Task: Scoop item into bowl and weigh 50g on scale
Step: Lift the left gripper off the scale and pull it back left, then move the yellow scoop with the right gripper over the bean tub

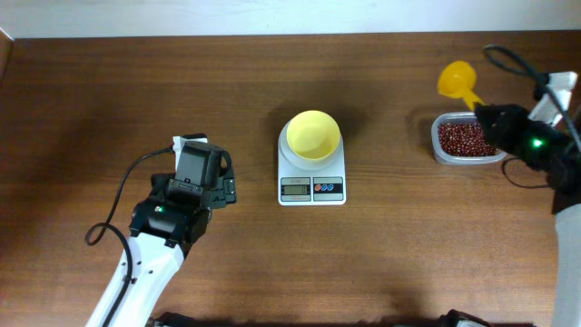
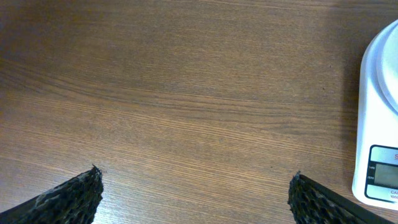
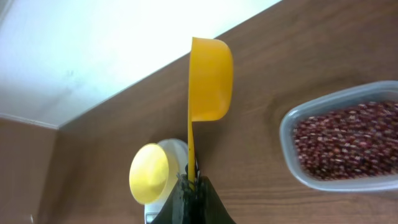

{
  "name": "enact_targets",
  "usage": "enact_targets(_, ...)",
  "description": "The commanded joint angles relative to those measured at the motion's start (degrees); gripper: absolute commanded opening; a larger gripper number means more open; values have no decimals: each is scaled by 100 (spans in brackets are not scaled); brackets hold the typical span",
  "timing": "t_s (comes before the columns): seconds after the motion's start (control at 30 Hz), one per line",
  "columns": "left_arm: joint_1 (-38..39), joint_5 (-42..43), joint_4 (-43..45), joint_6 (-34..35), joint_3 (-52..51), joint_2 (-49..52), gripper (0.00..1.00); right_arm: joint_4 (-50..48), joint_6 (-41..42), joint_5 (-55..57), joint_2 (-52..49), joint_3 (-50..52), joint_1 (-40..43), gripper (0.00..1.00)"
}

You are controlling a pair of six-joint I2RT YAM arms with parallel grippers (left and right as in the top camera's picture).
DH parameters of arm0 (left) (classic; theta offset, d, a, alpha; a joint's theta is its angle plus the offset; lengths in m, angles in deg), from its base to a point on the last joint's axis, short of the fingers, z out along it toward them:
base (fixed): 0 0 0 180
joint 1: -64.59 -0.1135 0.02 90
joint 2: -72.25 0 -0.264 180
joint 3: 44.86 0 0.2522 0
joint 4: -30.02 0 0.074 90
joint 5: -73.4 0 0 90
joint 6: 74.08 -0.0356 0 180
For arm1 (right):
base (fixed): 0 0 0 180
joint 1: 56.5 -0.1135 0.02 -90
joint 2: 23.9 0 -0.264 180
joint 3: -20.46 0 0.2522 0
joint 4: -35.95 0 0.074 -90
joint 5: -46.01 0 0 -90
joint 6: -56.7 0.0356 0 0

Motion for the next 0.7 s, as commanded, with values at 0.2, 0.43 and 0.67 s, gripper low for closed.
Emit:
enact_targets(0.2, -33, -61, 11, -20, -20, 26, 99, -55, 1266, -181, 109, -94, 590, 4)
enact_targets(0.43, -33, -61, 11, -20, -20, 37, 99, -57, 1821, -173, 107, -92, 586, 4)
enact_targets(0.67, -33, -61, 11, -20, -20, 37, 99, -55, 1818, -109, 107, -92, 586, 4)
